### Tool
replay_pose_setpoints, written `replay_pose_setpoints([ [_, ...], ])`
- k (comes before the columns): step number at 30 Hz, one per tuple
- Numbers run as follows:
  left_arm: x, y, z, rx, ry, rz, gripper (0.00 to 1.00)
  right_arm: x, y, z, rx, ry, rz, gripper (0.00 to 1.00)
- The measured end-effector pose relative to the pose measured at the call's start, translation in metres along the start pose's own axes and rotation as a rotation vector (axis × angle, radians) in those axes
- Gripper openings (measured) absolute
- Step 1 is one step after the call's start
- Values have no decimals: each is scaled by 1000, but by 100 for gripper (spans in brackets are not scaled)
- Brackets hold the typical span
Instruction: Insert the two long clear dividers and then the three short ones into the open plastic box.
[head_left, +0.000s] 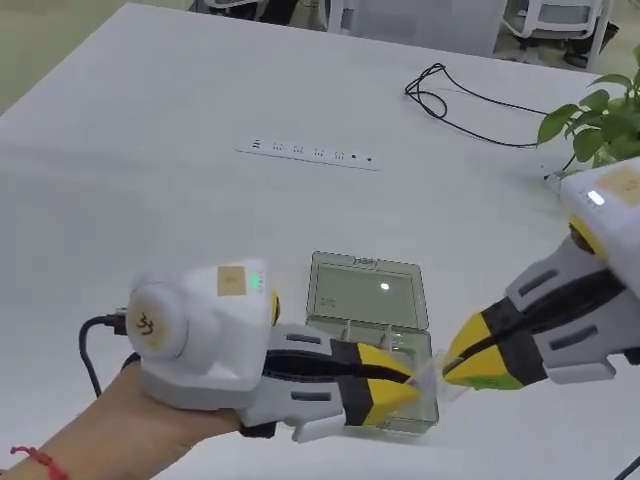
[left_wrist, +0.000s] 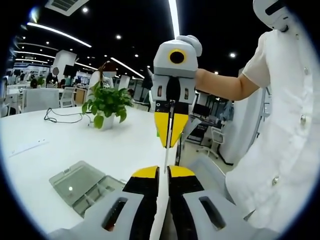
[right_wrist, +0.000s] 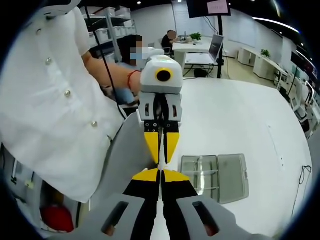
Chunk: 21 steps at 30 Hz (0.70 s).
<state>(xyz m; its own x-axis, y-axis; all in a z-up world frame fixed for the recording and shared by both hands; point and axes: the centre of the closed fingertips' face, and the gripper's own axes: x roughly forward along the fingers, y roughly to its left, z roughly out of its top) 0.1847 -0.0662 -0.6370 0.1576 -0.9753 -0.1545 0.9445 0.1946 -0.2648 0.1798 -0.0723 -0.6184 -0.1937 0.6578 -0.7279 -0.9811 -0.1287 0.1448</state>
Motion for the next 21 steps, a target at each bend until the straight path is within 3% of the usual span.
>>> replay_pose_setpoints([
  [12,-24,18,-10,-12,14,94,19,-8,-13,-10,28,8,-53,2],
  [21,-42,33,-24,-4,27,184,45,-9,-34,-26,43,43,-92,2],
])
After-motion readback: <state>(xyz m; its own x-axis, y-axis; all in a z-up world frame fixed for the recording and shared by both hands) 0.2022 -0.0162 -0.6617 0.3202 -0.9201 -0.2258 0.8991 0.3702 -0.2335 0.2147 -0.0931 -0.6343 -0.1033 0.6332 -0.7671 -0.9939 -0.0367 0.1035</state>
